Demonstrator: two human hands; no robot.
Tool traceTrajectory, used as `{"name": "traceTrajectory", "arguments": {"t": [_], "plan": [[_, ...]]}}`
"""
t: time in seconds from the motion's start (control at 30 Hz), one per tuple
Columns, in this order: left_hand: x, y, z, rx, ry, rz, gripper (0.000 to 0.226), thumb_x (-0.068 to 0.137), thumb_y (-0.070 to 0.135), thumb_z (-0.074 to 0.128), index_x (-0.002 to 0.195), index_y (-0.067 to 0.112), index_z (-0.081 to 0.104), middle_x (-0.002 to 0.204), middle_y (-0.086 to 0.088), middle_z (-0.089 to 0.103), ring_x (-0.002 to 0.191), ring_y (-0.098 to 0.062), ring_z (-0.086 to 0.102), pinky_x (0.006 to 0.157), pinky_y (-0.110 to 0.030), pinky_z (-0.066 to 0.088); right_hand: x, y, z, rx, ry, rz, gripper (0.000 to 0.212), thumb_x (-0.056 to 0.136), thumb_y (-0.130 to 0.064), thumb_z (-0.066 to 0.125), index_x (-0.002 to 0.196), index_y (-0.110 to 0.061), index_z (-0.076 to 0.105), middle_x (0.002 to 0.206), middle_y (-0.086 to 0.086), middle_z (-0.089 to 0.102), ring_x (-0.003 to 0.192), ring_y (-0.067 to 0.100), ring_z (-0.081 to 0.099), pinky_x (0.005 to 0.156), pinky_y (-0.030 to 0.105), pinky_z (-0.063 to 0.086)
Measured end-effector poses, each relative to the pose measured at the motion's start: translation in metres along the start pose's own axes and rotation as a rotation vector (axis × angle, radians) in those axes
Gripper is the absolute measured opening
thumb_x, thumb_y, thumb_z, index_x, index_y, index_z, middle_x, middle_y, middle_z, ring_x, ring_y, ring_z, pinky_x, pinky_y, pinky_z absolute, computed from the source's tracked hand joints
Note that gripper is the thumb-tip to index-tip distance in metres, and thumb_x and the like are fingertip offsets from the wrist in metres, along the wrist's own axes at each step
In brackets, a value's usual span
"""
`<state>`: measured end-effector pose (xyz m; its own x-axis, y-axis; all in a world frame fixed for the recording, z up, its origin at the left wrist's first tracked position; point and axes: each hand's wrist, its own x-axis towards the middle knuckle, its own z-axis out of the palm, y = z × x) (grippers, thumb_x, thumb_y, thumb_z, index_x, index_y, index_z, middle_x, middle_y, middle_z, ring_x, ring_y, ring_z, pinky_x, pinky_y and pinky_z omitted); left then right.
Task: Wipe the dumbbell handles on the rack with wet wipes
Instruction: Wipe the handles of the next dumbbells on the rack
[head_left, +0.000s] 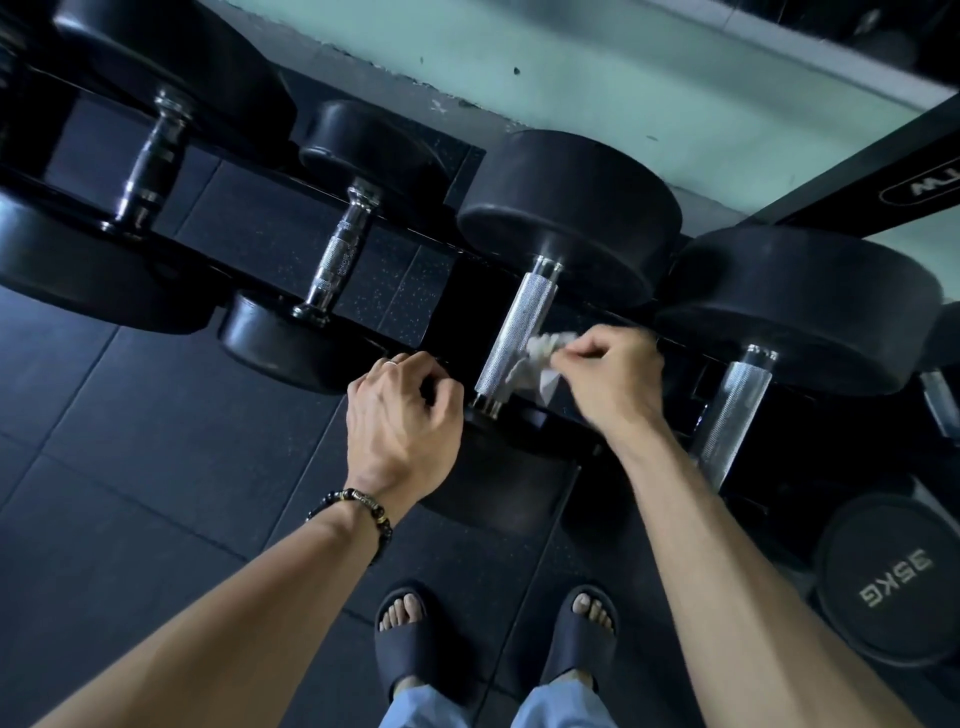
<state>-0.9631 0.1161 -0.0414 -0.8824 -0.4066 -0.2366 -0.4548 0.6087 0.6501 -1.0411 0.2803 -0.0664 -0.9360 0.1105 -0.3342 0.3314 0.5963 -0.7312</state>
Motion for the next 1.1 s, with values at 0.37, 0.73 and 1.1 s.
{"name": "traceTrajectory", "arguments": {"t": [0.37,0.73,1.1], "plan": [[0.0,0.0,0.0,-0.014,-0.005,-0.003,0.025,0.076,0.031,0.04,0.066,0.02,0.06,0.07,0.01,0.057,0.074,-0.003,0.049,0.085,-0.041,0.044,-0.008,-0.003,0.008,0.017,-0.046,-0.006,0.025,0.078,-0.008,0.076,0.061,-0.024,0.067,0.064,-0.018,0.064,0.058,-0.005,0.059,0.056,0.005,0.04],[0.0,0.001,-0.002,-0.022,-0.003,0.006,0.025,0.077,0.03,0.04,0.067,0.018,0.061,0.07,0.009,0.058,0.075,-0.012,0.051,0.085,-0.044,0.045,-0.01,-0.001,0.014,0.11,0.014,0.025,0.028,0.077,-0.008,0.078,0.063,-0.028,0.064,0.072,-0.014,0.068,0.069,0.002,0.064,0.074,0.025,0.054],[-0.001,0.001,-0.002,-0.028,-0.007,0.011,0.027,0.076,0.03,0.041,0.067,0.016,0.062,0.07,0.006,0.061,0.075,-0.013,0.053,0.082,-0.044,0.047,0.008,-0.007,0.036,0.354,0.061,0.273,0.012,0.08,-0.029,0.068,0.078,-0.018,0.073,0.095,0.012,0.071,0.08,0.021,0.063,0.086,0.039,0.058]]}}
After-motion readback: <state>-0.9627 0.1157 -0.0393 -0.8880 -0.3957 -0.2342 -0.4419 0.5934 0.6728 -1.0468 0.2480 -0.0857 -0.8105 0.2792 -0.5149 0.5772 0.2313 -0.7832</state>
